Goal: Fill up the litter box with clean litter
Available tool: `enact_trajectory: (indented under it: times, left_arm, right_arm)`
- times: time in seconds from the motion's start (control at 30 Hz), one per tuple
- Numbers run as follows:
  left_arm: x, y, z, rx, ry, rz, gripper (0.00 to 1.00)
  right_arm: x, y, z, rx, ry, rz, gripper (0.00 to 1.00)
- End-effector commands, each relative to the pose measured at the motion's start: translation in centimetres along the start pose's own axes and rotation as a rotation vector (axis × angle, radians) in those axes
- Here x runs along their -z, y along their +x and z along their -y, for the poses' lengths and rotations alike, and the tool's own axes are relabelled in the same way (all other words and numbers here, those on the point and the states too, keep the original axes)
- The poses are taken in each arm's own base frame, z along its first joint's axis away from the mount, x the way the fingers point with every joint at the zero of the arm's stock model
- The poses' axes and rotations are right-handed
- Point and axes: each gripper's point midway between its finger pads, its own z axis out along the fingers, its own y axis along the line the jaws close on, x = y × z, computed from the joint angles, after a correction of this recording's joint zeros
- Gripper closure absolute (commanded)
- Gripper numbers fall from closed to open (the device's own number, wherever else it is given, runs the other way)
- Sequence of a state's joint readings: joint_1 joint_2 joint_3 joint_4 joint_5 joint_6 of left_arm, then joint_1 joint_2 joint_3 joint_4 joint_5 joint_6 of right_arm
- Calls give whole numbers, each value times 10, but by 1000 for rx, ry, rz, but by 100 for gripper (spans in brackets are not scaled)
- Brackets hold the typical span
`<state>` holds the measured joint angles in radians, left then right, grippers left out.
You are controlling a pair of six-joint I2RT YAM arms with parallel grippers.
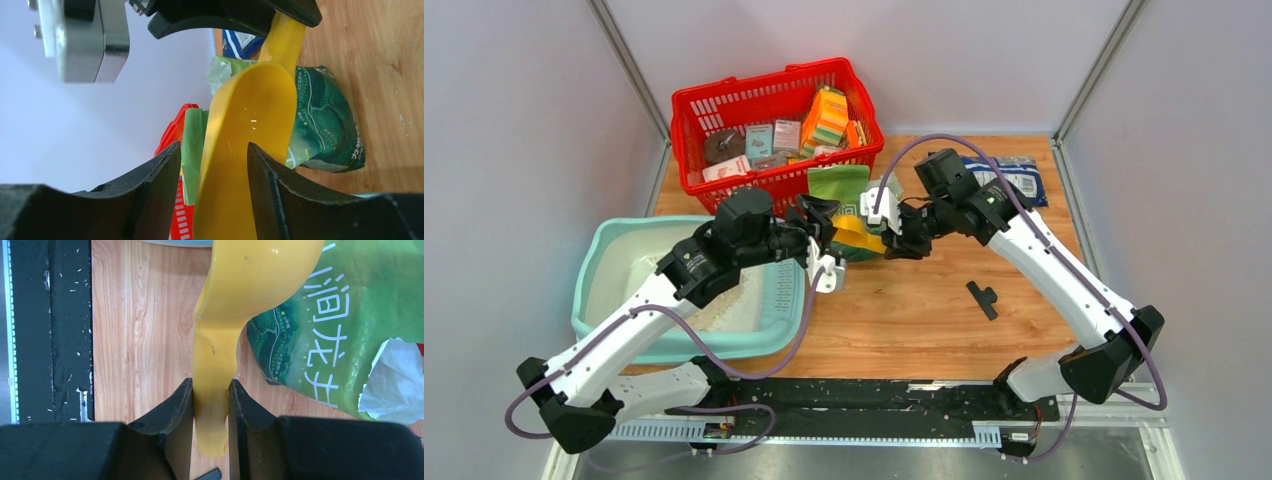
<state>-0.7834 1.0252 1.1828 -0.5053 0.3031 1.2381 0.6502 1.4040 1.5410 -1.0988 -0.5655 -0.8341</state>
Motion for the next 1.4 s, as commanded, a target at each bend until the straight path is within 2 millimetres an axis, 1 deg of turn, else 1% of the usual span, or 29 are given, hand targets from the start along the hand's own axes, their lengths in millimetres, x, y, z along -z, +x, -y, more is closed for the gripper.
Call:
enact_trajectory:
  times: [0.0,0.07,0.17,0.27,0.3,0.33,0.37,0.4,0.43,0.47,0.5,0.53,0.57,0.6,0.63,0.67,0.7,0.73,0.77,0.8,0.83,0.87,0.9,0.93,0.97,1.0,1.1,1.2,1.37]
  left_arm:
    - [-3,-1,-15,-143,-22,-14,43]
    - [-8,5,-13,-164,-8,-42,46]
    - [-15,9,-8,-215,19,-55,56]
    - [-18,9,-5,-210,33,-53,72]
    - [-19,11,-2,-198,43,-55,83]
    - [-19,12,-1,-178,44,-64,89]
    - [-18,16,-1,-152,39,-84,99]
    - [-18,18,0,-88,30,-96,100]
    - [-17,19,-2,-52,18,-107,100]
    - [-14,24,-4,-11,4,-140,100]
    - [-11,26,-2,80,-9,-153,100]
    - [-8,25,-3,132,-15,-163,100]
    - [-5,27,-3,187,-20,-177,100]
    - [-2,28,-2,306,-38,-184,100]
    - [2,27,-5,375,-54,-187,100]
    - [4,27,-5,446,-62,-186,100]
    - [8,32,-5,587,-85,-195,100]
    - [10,32,-10,663,-99,-193,100]
    - [9,29,-9,742,-88,-163,100]
    - [13,36,-14,900,-128,-166,100]
    - [13,37,-19,970,-144,-148,100]
    - [11,32,-22,1041,-129,-98,100]
    - [9,26,-32,1149,-153,-32,100]
    - [11,33,-36,1208,-170,-3,100]
    - [9,21,-38,1297,-143,70,100]
    - [7,21,-47,1309,-166,121,100]
    - [5,11,-57,1358,-135,225,100]
    - [1,4,-58,1373,-95,267,100]
    - [-5,8,-57,1400,-88,278,100]
  right_arm:
    - [4,-21,7,55,30,32,100]
    - [2,-22,6,61,26,31,100]
    - [1,-22,6,57,19,32,100]
    - [0,-21,6,56,20,29,100]
    - [1,-20,9,57,37,22,100]
    - [3,-20,12,47,56,19,100]
    - [5,-24,19,44,91,28,96]
    - [10,-26,26,35,122,32,94]
    - [17,-28,34,-24,158,52,89]
    - [29,-41,46,-36,209,96,79]
    - [38,-48,54,-73,235,129,50]
    - [52,-47,69,-126,276,157,36]
    - [72,-65,77,-184,306,233,27]
    - [82,-75,78,-215,283,298,20]
    - [98,-72,92,-271,319,334,18]
    - [112,-83,99,-343,334,410,14]
    - [119,-88,100,-369,316,461,12]
    - [141,-92,113,-377,381,526,10]
    - [147,-93,116,-406,391,561,7]
    - [143,-87,113,-494,357,592,6]
    - [157,-93,116,-446,394,641,6]
    - [156,-92,114,-468,395,657,4]
    - [144,-80,115,-549,383,656,3]
    - [147,-84,117,-541,392,689,3]
    - [143,-82,116,-574,378,702,2]
    - [137,-81,113,-643,333,716,2]
    - [132,-89,117,-740,255,777,3]
    - [128,-95,124,-757,212,801,4]
    - [120,-109,128,-796,111,811,9]
